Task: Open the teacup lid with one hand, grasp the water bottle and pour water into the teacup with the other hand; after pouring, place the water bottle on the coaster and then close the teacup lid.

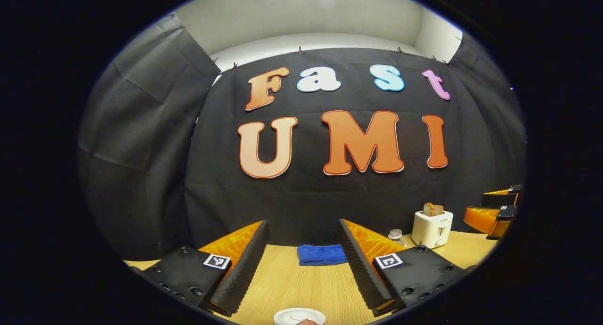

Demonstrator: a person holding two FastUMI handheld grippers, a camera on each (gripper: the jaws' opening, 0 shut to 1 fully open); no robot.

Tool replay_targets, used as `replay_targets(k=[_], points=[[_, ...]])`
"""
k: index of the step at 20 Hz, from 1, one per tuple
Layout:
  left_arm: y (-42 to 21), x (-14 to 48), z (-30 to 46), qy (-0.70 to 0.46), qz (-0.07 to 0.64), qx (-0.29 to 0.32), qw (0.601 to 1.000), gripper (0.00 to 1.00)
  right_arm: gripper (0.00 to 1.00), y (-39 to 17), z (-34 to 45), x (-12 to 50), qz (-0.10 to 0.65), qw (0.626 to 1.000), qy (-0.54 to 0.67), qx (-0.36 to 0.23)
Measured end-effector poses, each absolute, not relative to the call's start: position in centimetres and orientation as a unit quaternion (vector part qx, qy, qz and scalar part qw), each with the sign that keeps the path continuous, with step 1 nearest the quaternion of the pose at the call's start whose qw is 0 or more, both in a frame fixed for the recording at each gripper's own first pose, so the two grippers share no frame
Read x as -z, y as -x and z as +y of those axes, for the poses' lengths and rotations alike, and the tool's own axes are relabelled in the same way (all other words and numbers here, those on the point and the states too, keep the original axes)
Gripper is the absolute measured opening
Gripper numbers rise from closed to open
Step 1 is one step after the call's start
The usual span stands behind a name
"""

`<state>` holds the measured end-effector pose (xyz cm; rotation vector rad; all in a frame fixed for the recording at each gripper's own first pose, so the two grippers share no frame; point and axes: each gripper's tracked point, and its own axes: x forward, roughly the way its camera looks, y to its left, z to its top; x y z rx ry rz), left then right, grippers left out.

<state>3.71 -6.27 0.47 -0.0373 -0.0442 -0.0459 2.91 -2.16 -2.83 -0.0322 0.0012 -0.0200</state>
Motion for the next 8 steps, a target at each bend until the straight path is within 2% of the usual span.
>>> replay_targets(k=[6, 7, 8], points=[[-3.76, -0.39, -5.93, 0.020, -0.019, 0.021, 0.999, 0.95, 0.97, -2.92, -1.59, 2.57, 0.000, 1.000, 0.014, 0.006], [-3.72, -0.40, -5.88, 0.021, -0.020, 0.021, 0.999, 0.95, 0.93, -2.88, -1.65, 2.60, -0.001, 1.000, 0.015, 0.006], [-3.63, -0.43, -5.81, 0.022, -0.020, 0.020, 0.999, 0.95, 0.97, -2.84, -1.49, 2.51, -0.001, 1.000, 0.015, 0.004]])
